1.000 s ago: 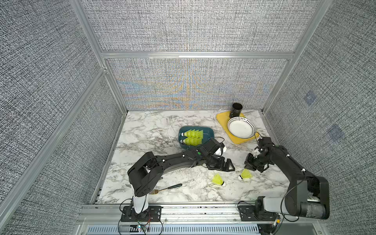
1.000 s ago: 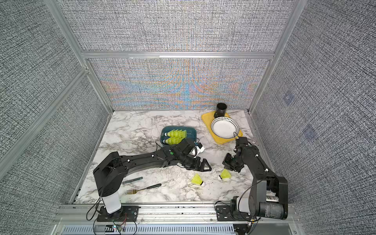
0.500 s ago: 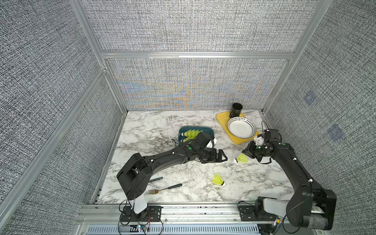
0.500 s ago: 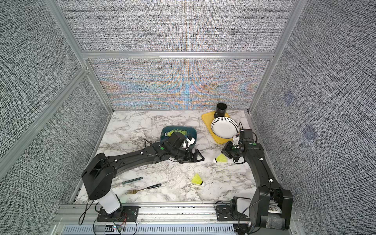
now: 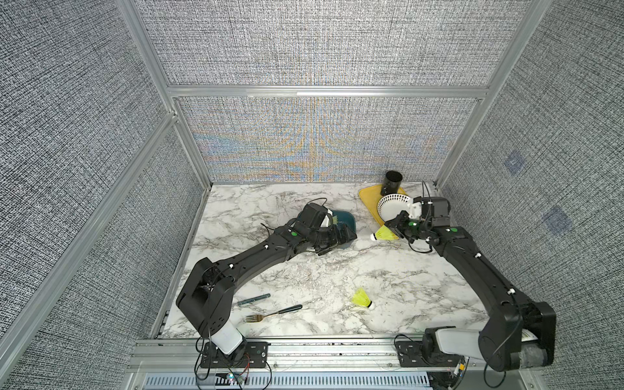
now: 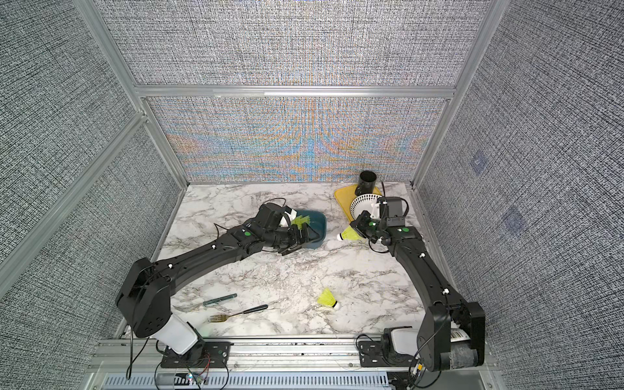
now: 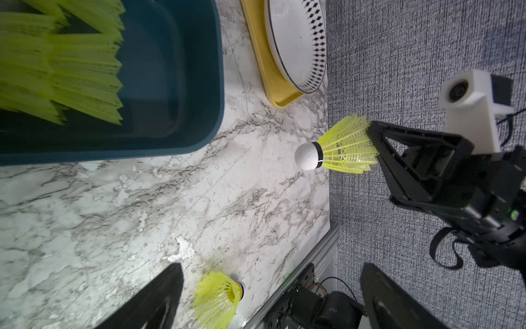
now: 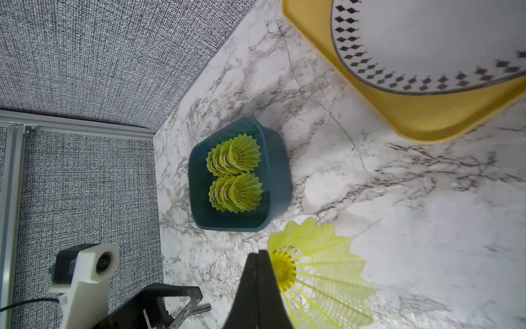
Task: Put the shuttlecocks into the storage box
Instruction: Place the shuttlecock in the storage box.
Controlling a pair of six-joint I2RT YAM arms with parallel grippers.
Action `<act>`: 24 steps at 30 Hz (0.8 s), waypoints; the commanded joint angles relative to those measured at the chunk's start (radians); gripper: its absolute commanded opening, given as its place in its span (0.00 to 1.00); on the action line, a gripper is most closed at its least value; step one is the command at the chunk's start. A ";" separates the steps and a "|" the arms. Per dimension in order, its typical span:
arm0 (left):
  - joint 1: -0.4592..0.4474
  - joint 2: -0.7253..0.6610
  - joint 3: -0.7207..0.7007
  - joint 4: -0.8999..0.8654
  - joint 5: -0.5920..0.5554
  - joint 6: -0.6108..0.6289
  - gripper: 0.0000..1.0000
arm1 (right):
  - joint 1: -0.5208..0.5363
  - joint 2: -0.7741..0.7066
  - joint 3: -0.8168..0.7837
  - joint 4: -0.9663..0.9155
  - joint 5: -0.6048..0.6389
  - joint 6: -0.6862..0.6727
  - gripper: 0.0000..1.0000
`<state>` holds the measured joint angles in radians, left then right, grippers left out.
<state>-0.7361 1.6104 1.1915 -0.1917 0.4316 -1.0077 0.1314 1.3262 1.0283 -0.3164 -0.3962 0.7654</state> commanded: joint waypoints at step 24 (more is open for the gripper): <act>0.165 -0.072 -0.070 0.015 -0.022 -0.142 1.00 | 0.242 0.368 0.170 0.367 0.267 0.136 0.00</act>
<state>-0.5747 1.5463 1.1255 -0.1993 0.4183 -1.1519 0.3649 1.6798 1.1809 0.0120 -0.1604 0.8898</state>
